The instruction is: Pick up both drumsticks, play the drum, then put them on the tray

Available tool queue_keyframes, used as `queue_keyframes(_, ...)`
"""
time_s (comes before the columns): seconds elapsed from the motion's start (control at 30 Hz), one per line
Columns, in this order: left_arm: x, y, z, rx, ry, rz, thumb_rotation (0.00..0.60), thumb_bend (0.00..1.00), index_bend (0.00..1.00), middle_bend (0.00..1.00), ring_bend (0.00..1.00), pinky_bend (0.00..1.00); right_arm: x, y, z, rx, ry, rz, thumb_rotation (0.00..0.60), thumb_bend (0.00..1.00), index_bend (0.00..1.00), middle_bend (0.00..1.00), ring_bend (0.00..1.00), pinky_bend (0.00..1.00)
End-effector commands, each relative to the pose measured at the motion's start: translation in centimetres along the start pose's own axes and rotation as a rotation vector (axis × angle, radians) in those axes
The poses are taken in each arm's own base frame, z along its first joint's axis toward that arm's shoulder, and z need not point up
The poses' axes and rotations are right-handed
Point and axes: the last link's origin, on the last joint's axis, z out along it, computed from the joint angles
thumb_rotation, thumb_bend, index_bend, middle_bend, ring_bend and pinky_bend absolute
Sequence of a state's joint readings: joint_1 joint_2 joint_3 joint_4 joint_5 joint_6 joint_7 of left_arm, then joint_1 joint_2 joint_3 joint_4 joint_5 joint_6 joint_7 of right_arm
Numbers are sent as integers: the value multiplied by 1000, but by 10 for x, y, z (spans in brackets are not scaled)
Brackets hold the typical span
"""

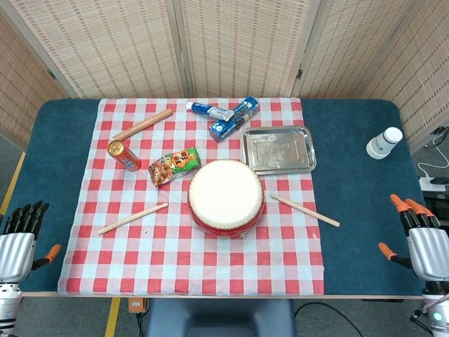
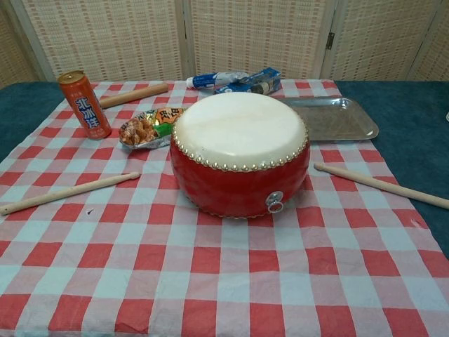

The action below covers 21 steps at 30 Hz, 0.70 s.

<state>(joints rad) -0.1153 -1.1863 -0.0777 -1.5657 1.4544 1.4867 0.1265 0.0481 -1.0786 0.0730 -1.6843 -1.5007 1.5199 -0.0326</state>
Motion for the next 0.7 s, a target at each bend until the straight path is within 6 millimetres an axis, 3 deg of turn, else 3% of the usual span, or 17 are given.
queue_keyframes(0.03, -3, 3, 2, -7, 15, -15, 600, 245, 67, 55, 0, 59, 1, 1, 1, -3, 6, -1, 600, 98, 38, 153, 68, 164)
queue_keyframes(0.47, -1, 6, 4, -34, 10, -50, 600, 267, 125, 75, 11, 74, 5, 4, -3, 5, 35, 18, 600, 99, 39, 153, 68, 163)
queue_keyframes(0.7, 4, 23, 26, -109, 12, -96, 600, 344, 229, 141, 84, 122, 9, 2, 0, 40, 51, 20, 600, 98, 39, 153, 68, 163)
